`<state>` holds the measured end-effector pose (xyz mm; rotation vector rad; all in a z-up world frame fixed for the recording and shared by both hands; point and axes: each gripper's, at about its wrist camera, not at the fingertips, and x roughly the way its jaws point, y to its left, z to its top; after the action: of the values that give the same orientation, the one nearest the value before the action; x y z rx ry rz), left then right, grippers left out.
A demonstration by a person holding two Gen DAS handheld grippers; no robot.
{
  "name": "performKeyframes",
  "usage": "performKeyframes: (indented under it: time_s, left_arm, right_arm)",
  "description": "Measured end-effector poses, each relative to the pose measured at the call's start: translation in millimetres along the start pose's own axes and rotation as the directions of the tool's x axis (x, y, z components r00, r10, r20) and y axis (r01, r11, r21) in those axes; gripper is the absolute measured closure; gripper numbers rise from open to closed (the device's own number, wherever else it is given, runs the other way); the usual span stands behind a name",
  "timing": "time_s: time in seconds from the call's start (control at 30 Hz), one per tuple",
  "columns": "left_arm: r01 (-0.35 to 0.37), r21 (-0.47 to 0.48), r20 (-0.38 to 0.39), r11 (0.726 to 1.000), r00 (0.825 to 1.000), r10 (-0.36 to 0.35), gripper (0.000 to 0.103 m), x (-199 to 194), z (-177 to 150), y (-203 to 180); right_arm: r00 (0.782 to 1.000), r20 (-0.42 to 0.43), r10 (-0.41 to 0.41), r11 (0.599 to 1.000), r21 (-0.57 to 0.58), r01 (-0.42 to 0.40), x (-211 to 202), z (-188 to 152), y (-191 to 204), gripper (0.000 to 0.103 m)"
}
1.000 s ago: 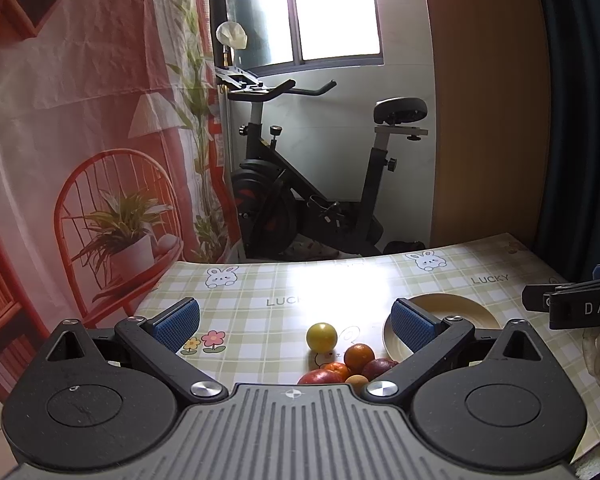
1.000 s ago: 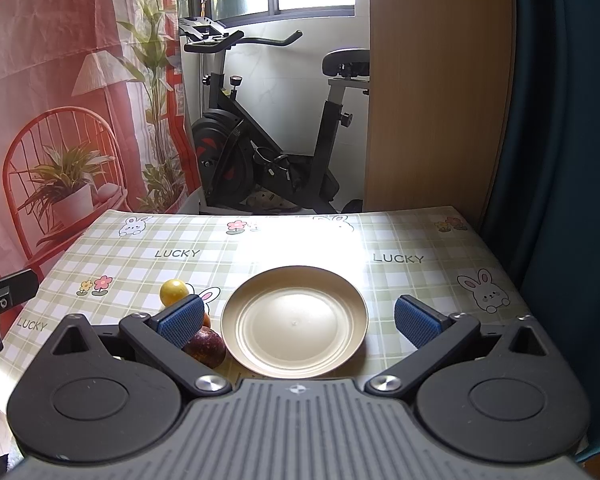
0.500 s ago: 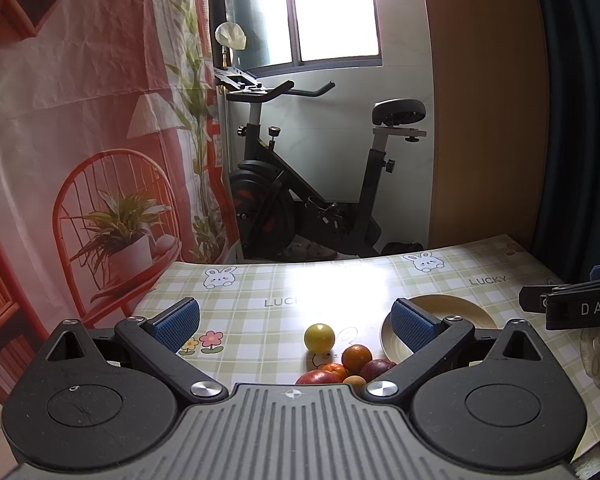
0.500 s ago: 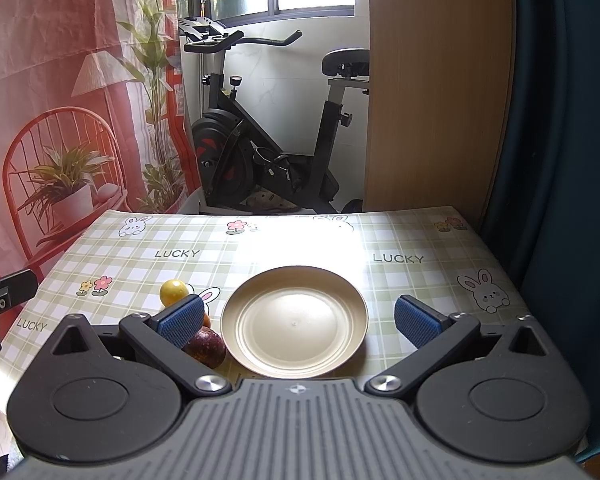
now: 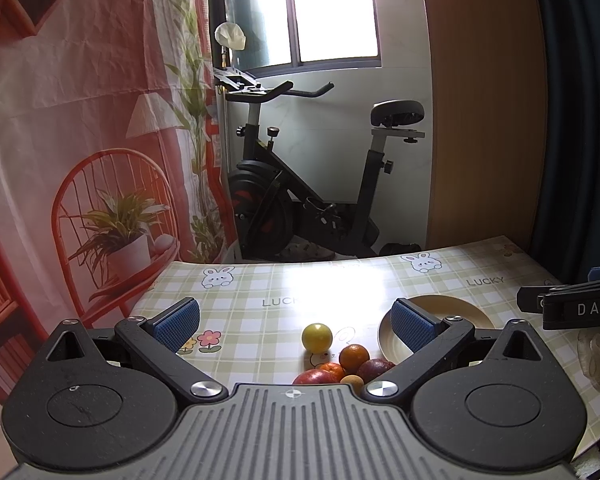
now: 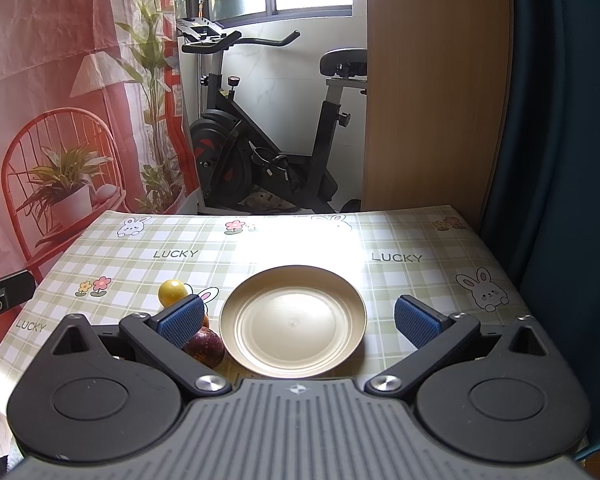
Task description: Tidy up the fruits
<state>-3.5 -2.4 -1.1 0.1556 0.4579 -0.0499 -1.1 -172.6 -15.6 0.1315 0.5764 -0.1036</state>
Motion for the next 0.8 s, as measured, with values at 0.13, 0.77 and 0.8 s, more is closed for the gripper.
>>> performKeyframes:
  time_s: [0.13,0.77,0.8]
  left_arm:
    - [0.006,-0.005,0.003,1.000,1.000,-0.006,0.000,-0.1,-0.5,0.7]
    - [0.010,-0.013,0.003,1.000,1.000,-0.010,0.000,0.5,-3.0,3.8]
    - [0.010,-0.013,0.004,1.000,1.000,-0.010,0.000,0.1,-3.1,3.8]
  right_arm:
    - [1.000,-0.001,0.002,1.000,0.000,-0.002,0.1,0.9,-0.2,0.000]
    - [1.000,0.001,0.000,1.000,0.002,0.000,-3.3,2.0,-0.1,0.000]
    - [1.000,0.001,0.000,1.000,0.002,0.000,-3.0,2.2,0.1,0.000]
